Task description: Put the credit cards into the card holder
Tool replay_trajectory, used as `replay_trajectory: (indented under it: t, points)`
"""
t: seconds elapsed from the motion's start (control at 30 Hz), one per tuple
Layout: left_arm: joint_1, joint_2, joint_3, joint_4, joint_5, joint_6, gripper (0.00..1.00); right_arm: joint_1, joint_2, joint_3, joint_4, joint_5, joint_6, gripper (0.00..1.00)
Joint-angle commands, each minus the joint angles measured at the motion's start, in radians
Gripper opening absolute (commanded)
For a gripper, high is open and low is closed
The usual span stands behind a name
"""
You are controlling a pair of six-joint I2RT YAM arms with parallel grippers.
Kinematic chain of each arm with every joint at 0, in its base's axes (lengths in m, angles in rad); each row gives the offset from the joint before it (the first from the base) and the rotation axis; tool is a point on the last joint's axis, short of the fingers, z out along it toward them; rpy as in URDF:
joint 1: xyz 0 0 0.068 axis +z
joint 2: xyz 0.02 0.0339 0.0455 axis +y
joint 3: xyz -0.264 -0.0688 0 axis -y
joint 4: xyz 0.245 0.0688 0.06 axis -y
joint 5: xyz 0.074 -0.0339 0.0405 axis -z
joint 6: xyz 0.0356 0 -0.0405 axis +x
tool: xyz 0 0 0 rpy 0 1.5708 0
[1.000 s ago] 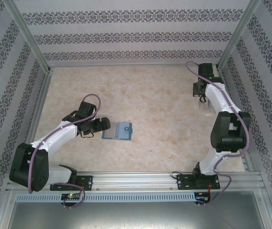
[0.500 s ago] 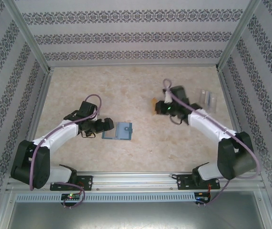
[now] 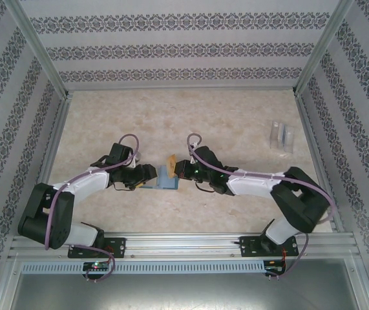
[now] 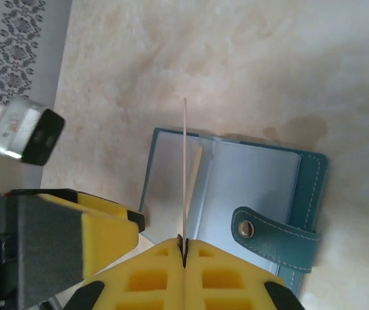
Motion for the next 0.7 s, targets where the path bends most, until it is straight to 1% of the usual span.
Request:
replay_trajectory:
  t: [0.0,0.03,0.13,0.2,0.23,0.27,0.3,0.4,0.47,0.67]
  points:
    - [-0.008,-0.005,-0.035,0.095,0.041,-0.050,0.51,0.004,0.051,0.025,0.109,-0.040,0.062,0.00]
    - [-0.008,-0.004,-0.038,0.097,0.047,-0.052,0.48,0.002,0.064,0.025,0.117,-0.046,0.064,0.00]
    - [-0.009,-0.010,-0.039,0.083,0.055,-0.050,0.47,0.007,0.094,0.026,0.146,-0.069,0.084,0.00]
    - [-0.010,-0.026,-0.009,0.006,0.008,-0.014,0.47,0.014,0.116,0.033,0.146,-0.079,0.089,0.00]
    - [-0.009,-0.036,0.013,-0.041,-0.030,0.004,0.48,0.017,0.128,0.033,0.152,-0.081,0.101,0.00]
    - [-0.008,-0.048,0.034,-0.089,-0.065,0.019,0.53,0.020,0.141,0.033,0.165,-0.086,0.112,0.00]
    - [-0.009,-0.057,0.048,-0.114,-0.089,0.024,0.59,0.021,0.153,0.035,0.175,-0.096,0.121,0.00]
    - [-0.008,-0.068,0.066,-0.153,-0.172,0.024,0.67,0.032,0.176,0.049,0.176,-0.108,0.117,0.00]
    - [-0.008,-0.035,0.075,-0.161,-0.202,0.030,0.67,0.035,0.191,0.055,0.177,-0.107,0.125,0.00]
    - [-0.009,0.091,0.055,-0.048,-0.148,0.021,0.61,0.043,0.232,0.072,0.190,-0.129,0.149,0.00]
